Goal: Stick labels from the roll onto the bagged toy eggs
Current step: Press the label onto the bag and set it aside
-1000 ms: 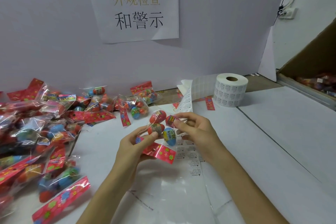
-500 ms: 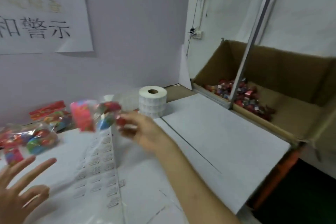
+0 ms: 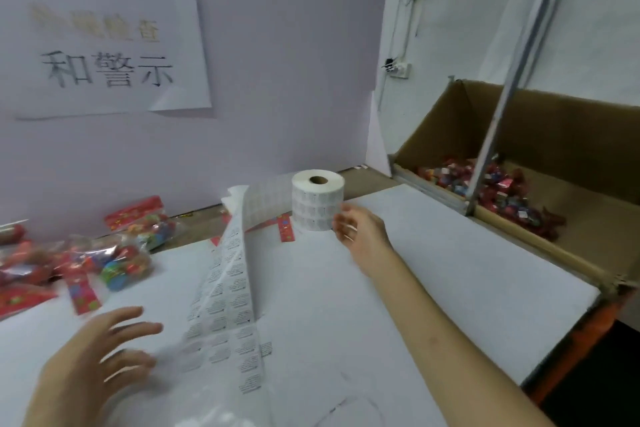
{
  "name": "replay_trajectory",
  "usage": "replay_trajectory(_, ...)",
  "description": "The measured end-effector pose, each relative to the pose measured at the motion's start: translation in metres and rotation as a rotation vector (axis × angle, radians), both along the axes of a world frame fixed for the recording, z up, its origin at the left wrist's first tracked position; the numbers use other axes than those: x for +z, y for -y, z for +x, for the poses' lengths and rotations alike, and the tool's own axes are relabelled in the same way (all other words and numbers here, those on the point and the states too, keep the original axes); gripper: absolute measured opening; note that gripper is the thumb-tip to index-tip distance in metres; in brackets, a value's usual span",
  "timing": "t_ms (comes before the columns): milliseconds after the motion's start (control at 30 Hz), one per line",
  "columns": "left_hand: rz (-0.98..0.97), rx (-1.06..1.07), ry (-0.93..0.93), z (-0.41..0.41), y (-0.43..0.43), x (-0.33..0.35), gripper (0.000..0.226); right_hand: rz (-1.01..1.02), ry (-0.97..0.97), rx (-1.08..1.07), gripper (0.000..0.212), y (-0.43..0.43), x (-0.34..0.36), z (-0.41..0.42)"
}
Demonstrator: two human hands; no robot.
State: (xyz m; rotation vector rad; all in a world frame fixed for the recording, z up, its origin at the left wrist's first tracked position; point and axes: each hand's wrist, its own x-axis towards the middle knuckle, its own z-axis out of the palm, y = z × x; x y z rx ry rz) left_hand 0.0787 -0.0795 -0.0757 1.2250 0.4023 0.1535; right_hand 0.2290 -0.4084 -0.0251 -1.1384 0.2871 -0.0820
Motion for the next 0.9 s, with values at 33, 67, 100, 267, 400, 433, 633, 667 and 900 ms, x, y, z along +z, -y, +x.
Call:
replay_trajectory(33, 0.088, 0.025, 0.014, -0.007, 0.002, 0.005, 0.027, -0.078, 0.027, 0.089, 0.018, -0.016, -0.005, -0.008)
replay_trajectory(67, 0.198, 0.071, 0.053, -0.012, 0.005, 0.006, 0.023, -0.163, 0.060, 0.179, 0.019, -0.032, -0.008, -0.015)
replay_trajectory(100, 0.329, 0.097, 0.107, -0.017, 0.008, 0.003, 0.019, -0.250, 0.091, 0.260, 0.020, -0.047, -0.008, -0.021)
replay_trajectory(267, 1.030, 0.048, 0.198, -0.027, 0.013, -0.013, 0.015, -0.682, 0.338, 0.595, 0.022, -0.117, 0.010, -0.053)
replay_trajectory(400, 1.280, -0.142, 0.206, -0.025, 0.014, -0.017, 0.040, -0.960, 0.507, 0.630, 0.012, -0.168, 0.011, -0.059)
replay_trajectory(433, 1.352, -0.189, 0.191, -0.025, 0.014, -0.018, 0.049, -1.003, 0.535, 0.637, 0.012, -0.181, 0.008, -0.057)
replay_trajectory(633, 1.499, -0.319, 0.180, -0.024, 0.013, -0.025, 0.064, -1.151, 0.557, 0.641, 0.048, -0.266, -0.008, -0.021)
replay_trajectory(667, 1.496, -0.319, 0.185, -0.023, 0.014, -0.025, 0.065, -1.147, 0.505, 0.616, 0.049, -0.276, -0.011, -0.013)
replay_trajectory(900, 1.511, -0.323, 0.194, -0.023, 0.015, -0.025, 0.065, -0.972, 0.051, 0.663, 0.021, -0.308, -0.027, 0.014)
